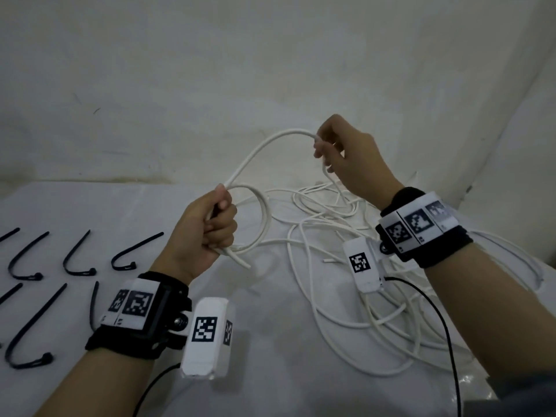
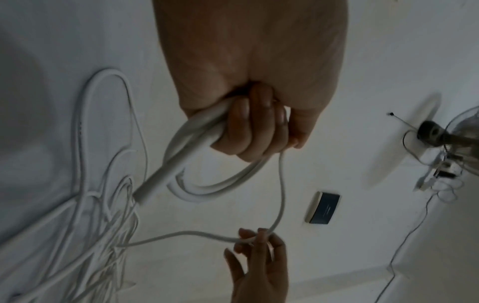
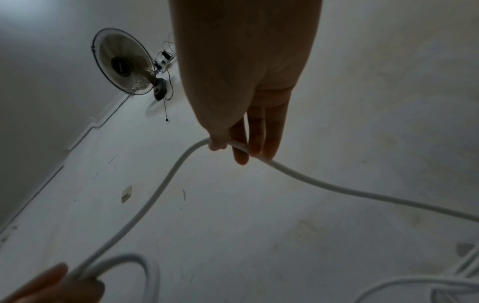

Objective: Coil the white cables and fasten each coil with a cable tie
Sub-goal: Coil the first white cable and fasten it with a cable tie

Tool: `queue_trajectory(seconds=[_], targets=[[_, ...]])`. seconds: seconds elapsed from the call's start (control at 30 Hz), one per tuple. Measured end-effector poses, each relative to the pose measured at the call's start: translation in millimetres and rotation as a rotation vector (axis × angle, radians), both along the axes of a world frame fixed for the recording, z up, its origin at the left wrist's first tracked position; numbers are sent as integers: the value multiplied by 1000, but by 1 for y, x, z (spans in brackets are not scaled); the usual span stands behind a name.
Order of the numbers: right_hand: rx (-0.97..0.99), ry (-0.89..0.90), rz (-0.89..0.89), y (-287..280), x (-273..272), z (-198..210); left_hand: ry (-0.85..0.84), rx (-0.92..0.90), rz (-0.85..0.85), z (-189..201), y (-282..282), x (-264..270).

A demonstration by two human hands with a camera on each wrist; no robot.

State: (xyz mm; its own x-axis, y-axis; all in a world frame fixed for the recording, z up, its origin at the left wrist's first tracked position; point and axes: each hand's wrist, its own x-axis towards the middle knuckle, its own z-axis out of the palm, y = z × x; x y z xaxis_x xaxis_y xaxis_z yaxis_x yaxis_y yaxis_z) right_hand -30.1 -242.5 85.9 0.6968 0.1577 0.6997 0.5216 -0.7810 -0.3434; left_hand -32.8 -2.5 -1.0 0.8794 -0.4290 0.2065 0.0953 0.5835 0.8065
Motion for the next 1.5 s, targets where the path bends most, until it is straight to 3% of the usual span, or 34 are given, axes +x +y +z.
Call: queue_trajectory(seconds=[0.13, 0.3, 0.5, 0.67, 0.77, 0.97, 1.1, 1.23, 1.5], targets=[[-88, 18, 20, 2, 0, -21, 43, -141, 58, 6, 8, 0], [-10, 41, 84, -2, 1, -41, 63, -273, 74, 8, 13, 3], [-248, 39, 41, -2, -1, -59, 62, -380, 107, 8, 21, 9], [-366, 195, 110, -1, -7, -66, 63, -440, 140, 8, 30, 14], [-317, 250, 75, -1, -7, -69, 79, -462, 169, 8, 32, 15], [-419, 195, 80, 1, -10, -75, 108, -481, 212, 6, 34, 17], [-626, 30, 112, 13, -16, -75, 111, -408, 251, 3, 30, 18], [-667, -56, 176, 33, -25, -64, 104, -329, 269, 2, 25, 18], [-570, 169, 345, 60, -44, -62, 77, -316, 270, 4, 26, 18]])
